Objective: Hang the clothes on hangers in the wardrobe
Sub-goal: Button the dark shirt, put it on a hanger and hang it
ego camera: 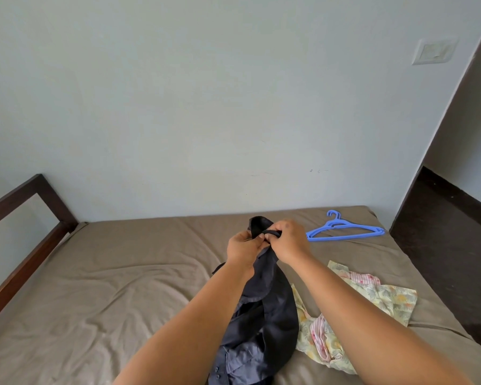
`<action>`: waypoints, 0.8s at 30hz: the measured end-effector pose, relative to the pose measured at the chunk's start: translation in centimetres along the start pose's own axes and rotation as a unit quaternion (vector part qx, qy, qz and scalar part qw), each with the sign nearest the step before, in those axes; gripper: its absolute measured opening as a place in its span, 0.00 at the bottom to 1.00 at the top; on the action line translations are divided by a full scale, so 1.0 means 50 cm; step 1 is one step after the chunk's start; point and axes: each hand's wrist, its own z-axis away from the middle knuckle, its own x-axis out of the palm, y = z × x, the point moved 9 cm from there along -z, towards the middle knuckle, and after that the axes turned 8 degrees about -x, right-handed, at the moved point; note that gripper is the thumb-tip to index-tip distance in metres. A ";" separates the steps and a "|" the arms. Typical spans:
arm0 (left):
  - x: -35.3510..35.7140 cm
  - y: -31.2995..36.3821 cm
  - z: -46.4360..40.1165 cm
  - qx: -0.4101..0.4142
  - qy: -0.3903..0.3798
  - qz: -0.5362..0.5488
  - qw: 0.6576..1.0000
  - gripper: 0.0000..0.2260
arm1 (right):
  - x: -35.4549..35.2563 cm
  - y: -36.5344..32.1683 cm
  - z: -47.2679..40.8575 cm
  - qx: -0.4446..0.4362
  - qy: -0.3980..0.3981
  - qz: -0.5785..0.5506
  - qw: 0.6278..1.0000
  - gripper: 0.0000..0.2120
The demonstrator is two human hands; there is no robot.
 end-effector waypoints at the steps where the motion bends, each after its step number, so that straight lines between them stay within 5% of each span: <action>1: -0.002 0.002 0.000 0.002 0.000 -0.007 1.000 0.02 | 0.002 0.001 -0.001 0.004 0.003 -0.001 1.000 0.06; 9: -0.020 0.013 0.002 0.016 0.009 -0.018 1.000 0.04 | 0.024 -0.007 -0.005 -0.004 -0.016 0.019 1.000 0.04; 18: -0.046 0.007 0.006 0.068 0.035 -0.218 0.973 0.03 | 0.044 0.009 0.023 0.010 -0.030 0.057 0.998 0.04; 24: -0.046 -0.019 0.010 0.045 0.020 -0.178 0.983 0.02 | 0.053 0.026 0.035 0.013 -0.041 0.061 0.997 0.06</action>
